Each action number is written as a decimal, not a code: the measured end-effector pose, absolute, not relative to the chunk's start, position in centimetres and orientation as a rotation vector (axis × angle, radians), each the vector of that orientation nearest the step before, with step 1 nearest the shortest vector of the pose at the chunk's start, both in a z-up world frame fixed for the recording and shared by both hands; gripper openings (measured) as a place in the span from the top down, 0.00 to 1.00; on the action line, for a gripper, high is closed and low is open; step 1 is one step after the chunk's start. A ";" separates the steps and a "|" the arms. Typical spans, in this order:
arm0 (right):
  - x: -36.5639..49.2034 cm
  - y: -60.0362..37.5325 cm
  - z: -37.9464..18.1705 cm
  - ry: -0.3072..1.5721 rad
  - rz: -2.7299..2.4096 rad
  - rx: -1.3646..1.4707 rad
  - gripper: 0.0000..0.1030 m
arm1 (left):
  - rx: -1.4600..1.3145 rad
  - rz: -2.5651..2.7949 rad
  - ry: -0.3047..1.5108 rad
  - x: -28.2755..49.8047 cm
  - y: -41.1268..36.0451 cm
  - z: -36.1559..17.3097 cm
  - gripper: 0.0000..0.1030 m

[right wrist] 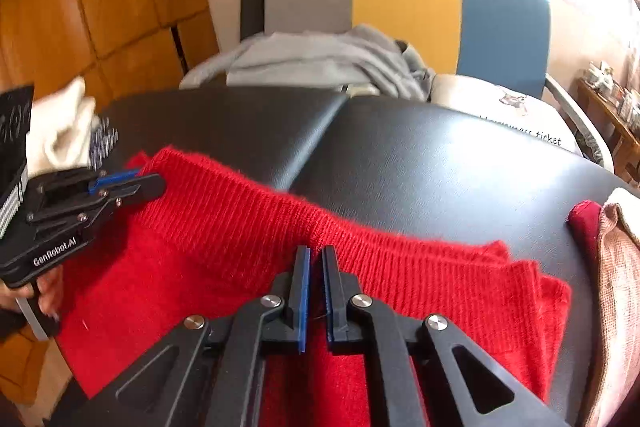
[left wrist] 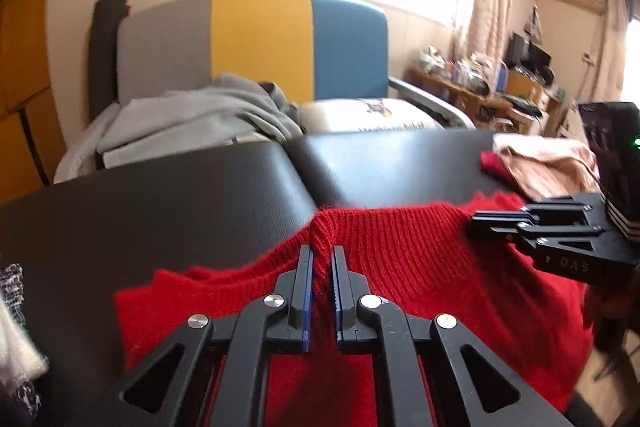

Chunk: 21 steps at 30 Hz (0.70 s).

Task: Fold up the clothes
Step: 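Pinch the sweater ribbed hem with the right gripper while the left gripper lifts the sweater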

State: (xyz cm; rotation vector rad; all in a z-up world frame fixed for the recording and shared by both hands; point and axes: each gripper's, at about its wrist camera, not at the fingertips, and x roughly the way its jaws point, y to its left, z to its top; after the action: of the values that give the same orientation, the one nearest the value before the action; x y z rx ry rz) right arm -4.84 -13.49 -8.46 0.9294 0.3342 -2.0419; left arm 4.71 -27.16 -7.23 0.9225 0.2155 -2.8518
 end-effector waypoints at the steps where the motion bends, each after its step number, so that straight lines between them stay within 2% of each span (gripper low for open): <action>1: -5.1 -13.6 -8.5 0.321 -2.050 0.931 0.95 | 0.940 -2.842 0.244 4.2 -27.4 -7.7 0.92; 7: -7.0 -14.3 -11.7 0.264 -2.108 0.981 0.95 | 1.057 -2.769 0.458 2.0 -29.4 -11.3 0.85; 12: -7.5 -13.6 -12.5 0.176 -2.099 0.985 0.93 | 1.028 -2.763 0.515 3.0 -29.8 -10.9 0.83; 17: -8.6 -12.4 -12.9 0.050 -2.036 1.011 0.92 | 0.938 -2.705 0.514 8.7 -31.1 -9.5 0.82; 21: -8.6 -12.2 -12.8 0.038 -2.032 1.012 0.92 | 0.923 -2.581 0.617 16.6 -34.9 -10.2 0.75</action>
State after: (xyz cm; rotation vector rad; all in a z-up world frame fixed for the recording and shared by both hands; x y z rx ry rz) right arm -8.59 -12.21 -12.82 1.0116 0.0384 -2.0322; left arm 16.60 -34.90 -10.17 0.9232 0.6169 -2.5812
